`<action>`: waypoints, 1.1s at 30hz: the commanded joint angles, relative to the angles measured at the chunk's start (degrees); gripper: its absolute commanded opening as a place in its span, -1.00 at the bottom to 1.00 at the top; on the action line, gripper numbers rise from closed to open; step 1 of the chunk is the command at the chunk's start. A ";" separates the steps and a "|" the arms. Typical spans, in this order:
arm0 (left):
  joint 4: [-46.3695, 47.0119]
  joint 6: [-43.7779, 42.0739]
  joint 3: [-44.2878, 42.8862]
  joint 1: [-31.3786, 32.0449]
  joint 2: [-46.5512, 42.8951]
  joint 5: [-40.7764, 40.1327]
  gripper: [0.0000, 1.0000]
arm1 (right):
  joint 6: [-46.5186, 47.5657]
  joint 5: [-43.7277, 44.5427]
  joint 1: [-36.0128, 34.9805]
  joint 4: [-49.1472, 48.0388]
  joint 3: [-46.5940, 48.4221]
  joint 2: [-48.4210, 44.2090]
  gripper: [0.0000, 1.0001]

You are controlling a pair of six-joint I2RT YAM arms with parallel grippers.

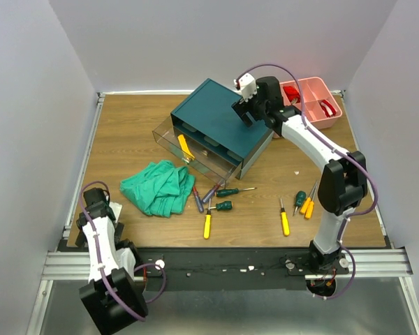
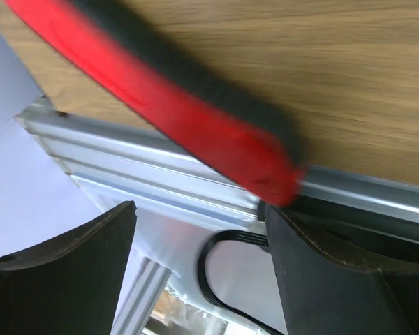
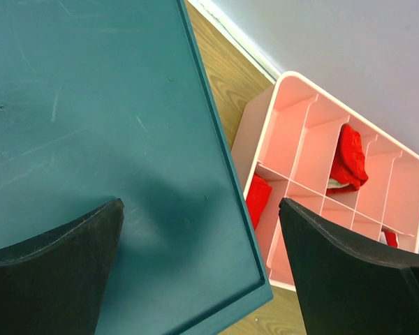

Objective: Sort the tools into containers

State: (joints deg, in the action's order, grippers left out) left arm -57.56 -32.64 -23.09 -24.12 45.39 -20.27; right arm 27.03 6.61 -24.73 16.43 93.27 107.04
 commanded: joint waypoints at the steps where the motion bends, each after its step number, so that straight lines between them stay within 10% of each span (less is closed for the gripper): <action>1: 6.93 -6.37 4.37 -5.15 3.21 1.11 0.69 | 0.04 -0.37 -1.81 0.80 2.26 1.50 1.00; 16: 6.69 -22.10 -13.72 -5.32 21.66 20.16 0.43 | 1.10 0.68 -3.04 -0.16 1.12 1.41 1.00; 33: 6.06 -14.38 -25.07 -1.28 39.24 27.83 0.44 | 1.98 1.12 -3.31 -1.13 -0.46 0.71 1.00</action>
State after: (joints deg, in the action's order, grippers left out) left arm -49.08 -48.80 -45.80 -26.24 81.91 5.04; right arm 28.58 6.74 -27.44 15.75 93.91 107.96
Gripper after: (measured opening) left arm 0.775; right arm 0.998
